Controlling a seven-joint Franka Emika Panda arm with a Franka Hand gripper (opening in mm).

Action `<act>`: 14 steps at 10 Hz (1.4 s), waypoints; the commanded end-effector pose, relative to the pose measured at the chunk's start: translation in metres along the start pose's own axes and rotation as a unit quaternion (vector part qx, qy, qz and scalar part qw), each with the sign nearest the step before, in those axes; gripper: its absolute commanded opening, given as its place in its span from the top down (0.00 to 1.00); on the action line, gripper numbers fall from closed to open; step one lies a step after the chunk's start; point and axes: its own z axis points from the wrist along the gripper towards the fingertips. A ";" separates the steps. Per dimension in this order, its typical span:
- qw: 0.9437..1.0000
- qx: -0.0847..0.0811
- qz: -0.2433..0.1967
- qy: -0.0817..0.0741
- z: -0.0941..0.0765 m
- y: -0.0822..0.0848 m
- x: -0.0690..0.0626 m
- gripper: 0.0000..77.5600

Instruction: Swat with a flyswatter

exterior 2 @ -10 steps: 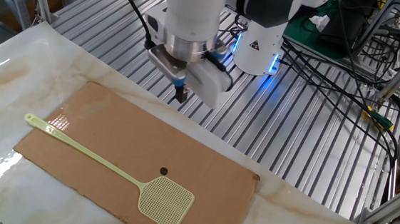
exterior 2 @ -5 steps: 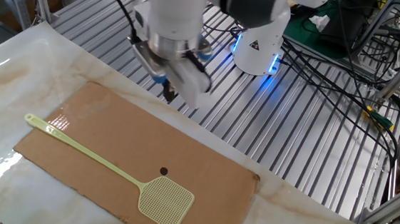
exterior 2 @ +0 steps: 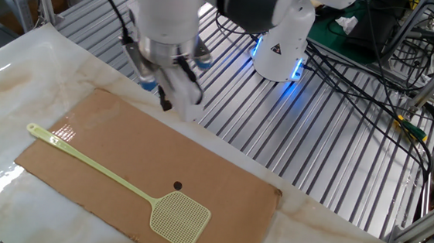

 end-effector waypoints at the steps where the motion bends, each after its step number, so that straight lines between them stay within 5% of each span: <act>1: 1.000 -0.001 0.028 -0.008 -0.004 -0.004 -0.011 1.00; 5: 0.998 -0.002 0.053 -0.024 -0.004 -0.004 -0.011 1.00; 7: 0.992 0.001 0.125 -0.024 -0.004 -0.004 -0.011 1.00; 10: 0.985 -0.009 0.171 -0.021 -0.004 -0.004 -0.011 1.00; 12: 0.984 -0.033 0.171 -0.037 -0.004 -0.004 -0.011 1.00; 14: 0.983 -0.046 0.175 -0.026 -0.004 -0.004 -0.011 1.00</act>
